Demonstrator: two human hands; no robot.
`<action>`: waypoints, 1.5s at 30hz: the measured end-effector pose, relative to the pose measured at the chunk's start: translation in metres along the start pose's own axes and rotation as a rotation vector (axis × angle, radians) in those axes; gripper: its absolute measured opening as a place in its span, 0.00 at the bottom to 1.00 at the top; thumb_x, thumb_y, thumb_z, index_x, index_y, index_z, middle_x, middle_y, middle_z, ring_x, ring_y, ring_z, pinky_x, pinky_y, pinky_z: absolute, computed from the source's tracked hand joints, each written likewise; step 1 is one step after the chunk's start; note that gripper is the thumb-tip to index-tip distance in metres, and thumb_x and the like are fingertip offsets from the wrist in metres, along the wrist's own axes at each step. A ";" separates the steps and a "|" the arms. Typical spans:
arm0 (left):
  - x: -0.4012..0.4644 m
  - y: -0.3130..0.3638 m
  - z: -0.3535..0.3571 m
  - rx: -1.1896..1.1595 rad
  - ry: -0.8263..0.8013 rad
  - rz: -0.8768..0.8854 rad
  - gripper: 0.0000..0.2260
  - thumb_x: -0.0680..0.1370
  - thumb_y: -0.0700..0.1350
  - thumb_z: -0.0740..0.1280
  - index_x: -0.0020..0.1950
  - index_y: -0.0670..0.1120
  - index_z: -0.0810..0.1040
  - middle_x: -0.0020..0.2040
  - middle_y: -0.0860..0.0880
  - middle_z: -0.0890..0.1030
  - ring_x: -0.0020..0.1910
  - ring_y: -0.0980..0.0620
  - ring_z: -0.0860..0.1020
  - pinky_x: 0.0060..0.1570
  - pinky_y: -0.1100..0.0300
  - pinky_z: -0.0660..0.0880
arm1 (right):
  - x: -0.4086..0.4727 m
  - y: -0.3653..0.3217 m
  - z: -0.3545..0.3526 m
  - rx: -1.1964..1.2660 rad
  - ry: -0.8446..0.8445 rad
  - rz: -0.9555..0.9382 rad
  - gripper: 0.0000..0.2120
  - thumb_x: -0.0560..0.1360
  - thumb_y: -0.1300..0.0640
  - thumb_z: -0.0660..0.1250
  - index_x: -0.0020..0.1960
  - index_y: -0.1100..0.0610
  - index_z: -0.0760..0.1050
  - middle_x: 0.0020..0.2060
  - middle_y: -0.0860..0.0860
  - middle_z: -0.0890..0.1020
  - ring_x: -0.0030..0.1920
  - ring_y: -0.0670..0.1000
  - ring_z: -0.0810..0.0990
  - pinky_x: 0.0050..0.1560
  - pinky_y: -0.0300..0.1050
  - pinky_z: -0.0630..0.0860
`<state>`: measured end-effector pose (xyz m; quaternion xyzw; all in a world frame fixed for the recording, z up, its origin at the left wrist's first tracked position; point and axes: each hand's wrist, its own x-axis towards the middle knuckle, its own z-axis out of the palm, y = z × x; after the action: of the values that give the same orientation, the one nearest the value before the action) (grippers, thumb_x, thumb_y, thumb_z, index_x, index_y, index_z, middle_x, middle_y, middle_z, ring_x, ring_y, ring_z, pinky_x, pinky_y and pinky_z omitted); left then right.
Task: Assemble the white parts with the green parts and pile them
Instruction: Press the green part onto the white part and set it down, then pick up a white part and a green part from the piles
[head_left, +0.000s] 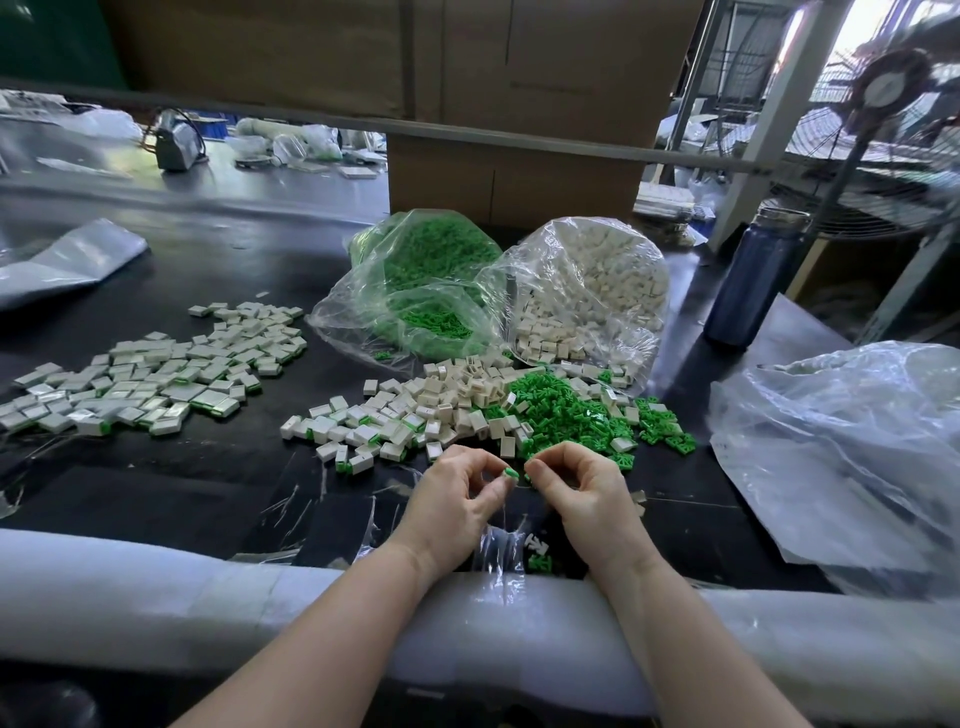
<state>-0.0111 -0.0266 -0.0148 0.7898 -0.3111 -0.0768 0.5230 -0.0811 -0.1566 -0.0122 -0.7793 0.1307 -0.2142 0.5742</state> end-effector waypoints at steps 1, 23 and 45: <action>0.000 -0.001 -0.001 -0.004 0.037 -0.018 0.04 0.76 0.42 0.66 0.49 0.44 0.79 0.43 0.51 0.78 0.39 0.56 0.77 0.40 0.70 0.75 | 0.000 0.000 -0.001 0.013 0.033 0.008 0.07 0.74 0.62 0.69 0.38 0.54 0.78 0.31 0.47 0.80 0.33 0.43 0.78 0.38 0.39 0.77; 0.005 -0.008 -0.002 0.347 0.239 -0.254 0.25 0.78 0.43 0.64 0.73 0.41 0.61 0.71 0.44 0.57 0.71 0.45 0.58 0.70 0.60 0.55 | 0.003 0.007 -0.004 -0.285 0.274 0.115 0.07 0.73 0.60 0.70 0.37 0.53 0.77 0.33 0.47 0.80 0.39 0.48 0.78 0.45 0.45 0.76; 0.013 -0.015 0.014 0.746 -0.343 0.011 0.29 0.79 0.63 0.48 0.76 0.56 0.41 0.77 0.56 0.45 0.75 0.59 0.42 0.72 0.58 0.37 | 0.005 0.006 0.000 -0.804 0.081 0.260 0.20 0.79 0.49 0.59 0.70 0.41 0.65 0.74 0.46 0.61 0.73 0.51 0.58 0.71 0.50 0.54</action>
<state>-0.0010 -0.0415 -0.0311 0.8993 -0.4045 -0.0866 0.1419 -0.0761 -0.1603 -0.0168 -0.9092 0.3236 -0.1025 0.2412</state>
